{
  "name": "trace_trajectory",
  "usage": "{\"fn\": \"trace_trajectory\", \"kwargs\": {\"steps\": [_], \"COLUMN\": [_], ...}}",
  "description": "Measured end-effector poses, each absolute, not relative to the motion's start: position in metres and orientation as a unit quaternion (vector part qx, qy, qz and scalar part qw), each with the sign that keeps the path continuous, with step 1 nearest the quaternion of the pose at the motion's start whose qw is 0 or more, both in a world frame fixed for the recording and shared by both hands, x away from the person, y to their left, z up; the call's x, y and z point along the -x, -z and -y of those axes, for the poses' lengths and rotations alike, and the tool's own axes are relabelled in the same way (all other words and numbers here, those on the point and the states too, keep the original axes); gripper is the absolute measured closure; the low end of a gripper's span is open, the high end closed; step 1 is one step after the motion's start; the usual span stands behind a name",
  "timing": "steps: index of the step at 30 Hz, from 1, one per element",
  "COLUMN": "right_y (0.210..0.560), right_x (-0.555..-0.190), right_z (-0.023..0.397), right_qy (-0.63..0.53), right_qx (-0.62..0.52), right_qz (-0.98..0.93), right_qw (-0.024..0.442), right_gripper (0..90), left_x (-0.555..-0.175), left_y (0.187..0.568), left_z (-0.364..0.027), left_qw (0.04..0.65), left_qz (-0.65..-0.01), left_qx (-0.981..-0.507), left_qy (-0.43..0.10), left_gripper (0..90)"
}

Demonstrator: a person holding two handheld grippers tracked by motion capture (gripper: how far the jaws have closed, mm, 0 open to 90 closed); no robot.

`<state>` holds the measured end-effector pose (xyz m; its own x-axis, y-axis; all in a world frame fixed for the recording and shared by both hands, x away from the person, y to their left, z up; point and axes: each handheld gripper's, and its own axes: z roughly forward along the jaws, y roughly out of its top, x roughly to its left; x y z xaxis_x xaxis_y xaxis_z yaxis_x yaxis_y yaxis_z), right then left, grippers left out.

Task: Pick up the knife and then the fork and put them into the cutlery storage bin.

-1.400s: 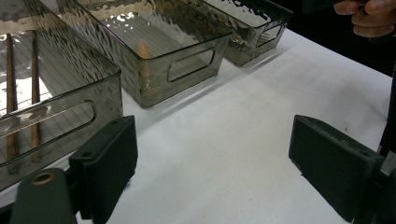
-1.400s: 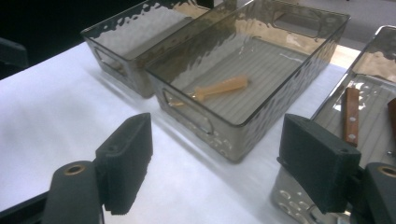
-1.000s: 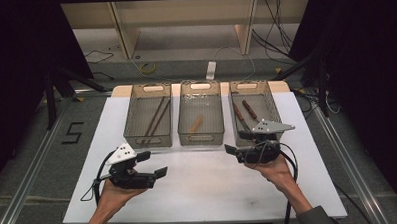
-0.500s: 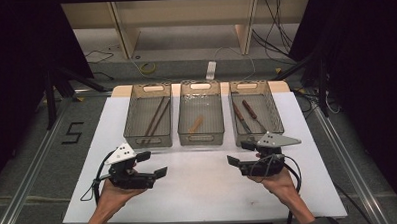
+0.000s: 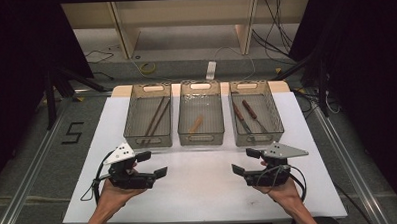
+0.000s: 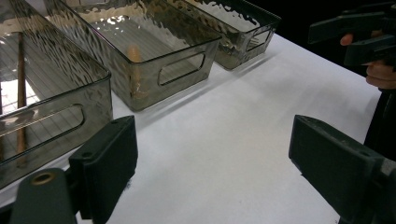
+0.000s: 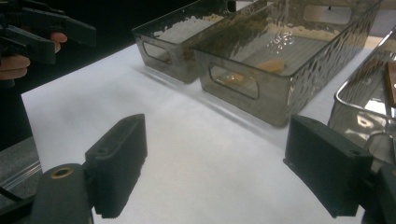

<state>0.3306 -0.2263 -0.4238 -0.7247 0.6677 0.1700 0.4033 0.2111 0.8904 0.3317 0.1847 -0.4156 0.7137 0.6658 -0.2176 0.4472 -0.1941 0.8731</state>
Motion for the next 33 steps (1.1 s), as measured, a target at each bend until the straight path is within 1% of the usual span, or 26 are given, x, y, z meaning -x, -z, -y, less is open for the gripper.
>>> {"fn": "trace_trajectory", "kwargs": {"steps": [8, 33], "right_y": [0.4310, 0.4317], "right_x": [-0.3209, -0.3199], "right_z": [0.2286, 0.2302], "right_qy": [-0.517, -0.513], "right_qx": [-0.353, -0.353], "right_qz": [-0.770, -0.770], "right_qw": [0.128, 0.137], "right_gripper": [20.1, 20.2], "left_x": [-0.3313, -0.3317], "left_y": [0.4157, 0.4161], "left_z": [-0.1853, -0.1845], "left_qw": [0.521, 0.521], "left_qz": [-0.362, -0.363], "left_qx": [-0.766, -0.766], "left_qy": [-0.102, -0.099], "left_gripper": [14.9, 14.9]}}
